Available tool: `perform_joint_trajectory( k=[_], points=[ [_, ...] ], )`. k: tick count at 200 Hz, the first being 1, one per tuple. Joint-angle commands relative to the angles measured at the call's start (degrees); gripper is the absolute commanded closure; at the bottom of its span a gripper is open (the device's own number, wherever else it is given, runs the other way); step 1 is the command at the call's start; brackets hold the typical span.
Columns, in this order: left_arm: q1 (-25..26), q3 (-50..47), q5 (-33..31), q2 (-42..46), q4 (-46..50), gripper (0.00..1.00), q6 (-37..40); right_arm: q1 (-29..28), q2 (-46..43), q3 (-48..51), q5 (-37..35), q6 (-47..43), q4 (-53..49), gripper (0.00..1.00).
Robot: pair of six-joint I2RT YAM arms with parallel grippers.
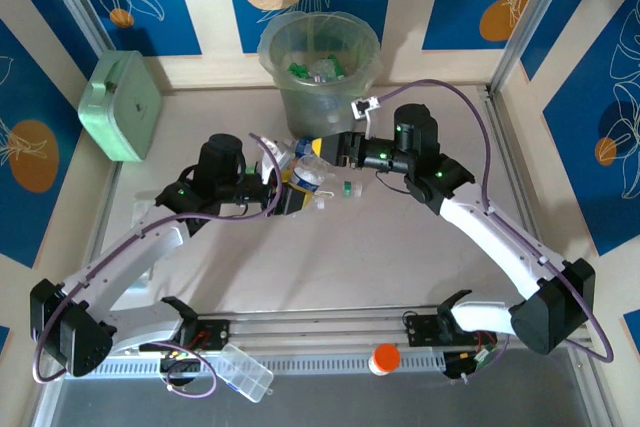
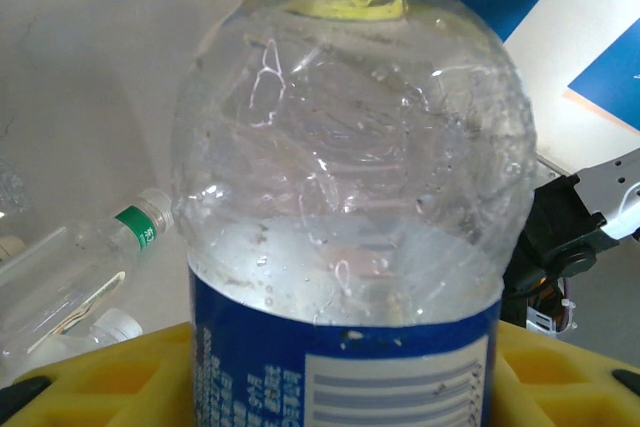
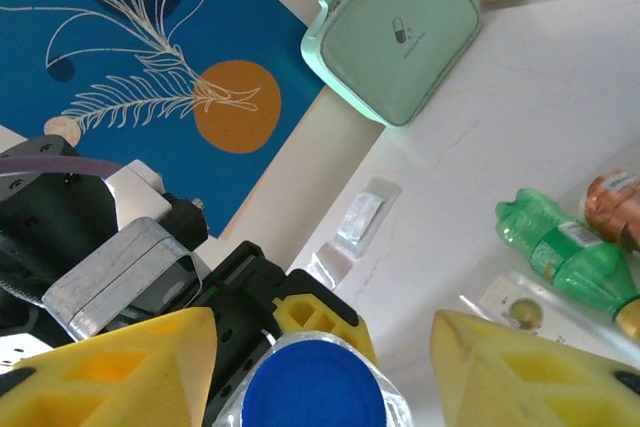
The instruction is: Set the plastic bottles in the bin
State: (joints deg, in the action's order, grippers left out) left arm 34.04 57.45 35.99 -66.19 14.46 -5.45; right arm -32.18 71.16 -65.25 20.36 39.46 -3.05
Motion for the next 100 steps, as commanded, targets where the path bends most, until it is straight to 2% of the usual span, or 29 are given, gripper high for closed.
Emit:
perform_joint_trajectory(
  k=[1,29,73,85,100],
  points=[
    [0.59,1.88,0.43,0.21,-0.07,0.58,1.5,-1.44,-0.05,-0.45,-0.34,0.02,1.48,0.49],
    [0.63,2.3,-1.77,-0.29,1.13,0.6,2.14,-2.09,-0.51,0.54,-1.64,1.26,2.45,0.59],
    [0.75,2.67,-4.86,0.01,1.87,0.58,2.77,-2.18,-0.85,0.41,-2.42,2.93,3.18,0.85],
    [0.89,2.62,-6.14,0.22,2.0,0.53,2.81,-2.18,-0.85,0.14,-2.75,3.07,3.2,0.88],
    [1.02,2.64,-7.43,0.62,2.17,0.4,2.74,-2.09,-0.65,-0.43,-2.95,3.34,3.12,0.92]
  ],
)
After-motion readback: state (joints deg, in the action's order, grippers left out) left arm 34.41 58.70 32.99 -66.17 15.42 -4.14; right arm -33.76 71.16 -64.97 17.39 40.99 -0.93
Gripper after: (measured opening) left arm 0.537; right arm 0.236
